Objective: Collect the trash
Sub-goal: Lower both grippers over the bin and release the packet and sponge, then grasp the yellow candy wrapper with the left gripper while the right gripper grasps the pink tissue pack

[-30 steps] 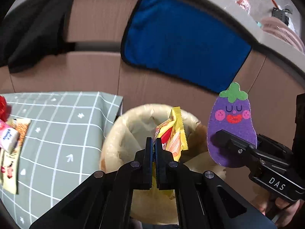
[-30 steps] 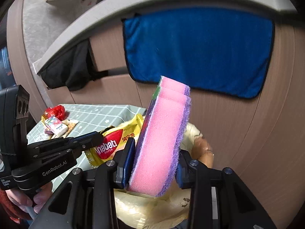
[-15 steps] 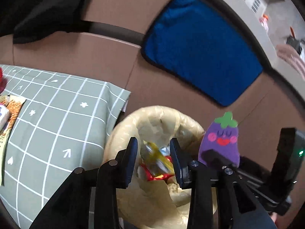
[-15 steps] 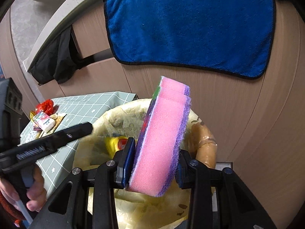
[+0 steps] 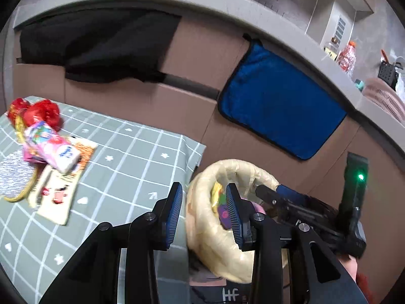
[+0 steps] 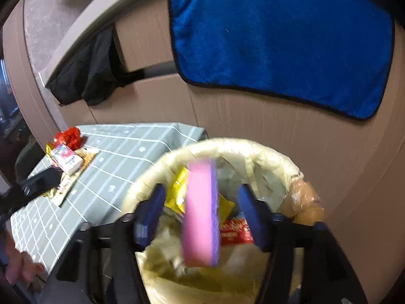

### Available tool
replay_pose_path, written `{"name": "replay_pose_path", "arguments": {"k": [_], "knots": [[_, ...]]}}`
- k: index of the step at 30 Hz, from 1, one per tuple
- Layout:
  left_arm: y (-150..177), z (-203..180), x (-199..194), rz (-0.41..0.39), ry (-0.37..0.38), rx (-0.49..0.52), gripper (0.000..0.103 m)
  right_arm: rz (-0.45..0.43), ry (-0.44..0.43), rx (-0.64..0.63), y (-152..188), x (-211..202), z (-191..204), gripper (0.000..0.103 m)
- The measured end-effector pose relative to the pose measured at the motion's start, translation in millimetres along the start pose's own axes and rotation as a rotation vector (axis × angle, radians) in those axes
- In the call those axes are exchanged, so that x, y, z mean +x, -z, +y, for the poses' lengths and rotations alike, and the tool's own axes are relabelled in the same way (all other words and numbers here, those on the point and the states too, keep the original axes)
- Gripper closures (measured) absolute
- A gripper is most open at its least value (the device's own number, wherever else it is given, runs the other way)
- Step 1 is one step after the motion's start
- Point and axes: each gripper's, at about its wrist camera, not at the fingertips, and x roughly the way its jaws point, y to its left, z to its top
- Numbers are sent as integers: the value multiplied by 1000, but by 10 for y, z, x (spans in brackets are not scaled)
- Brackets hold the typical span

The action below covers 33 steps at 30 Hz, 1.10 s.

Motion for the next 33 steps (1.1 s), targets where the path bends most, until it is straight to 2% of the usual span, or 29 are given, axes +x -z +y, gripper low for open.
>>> {"name": "replay_pose_path", "arguments": {"k": [5,10,14,19,23,30,33], "knots": [[-26,268,-412,-117,-102,-17,66,5,-49,-19,-72,-84,171,39],[-82,841,-759,-186,-199,-170,66,-12,-37,-163,-104,-190,631,39],[-53,1309,-999,-233,-313,-279,66,-33,-114,-207,-171,-203,1016,40],[19,1814,-1096,-183,-393,-377,66,-44,-253,-266,-258,-65,1557,40],[146,2101,-1034,-126,-417,-410,66,-16,-287,-350,-254,216,2009,40],[307,2366,-946,-52,-356,-407,66,63,-412,-422,-298,804,2605,40],[334,2449,-918,-38,-340,-401,66,93,-436,-423,-366,1097,2821,40]]}}
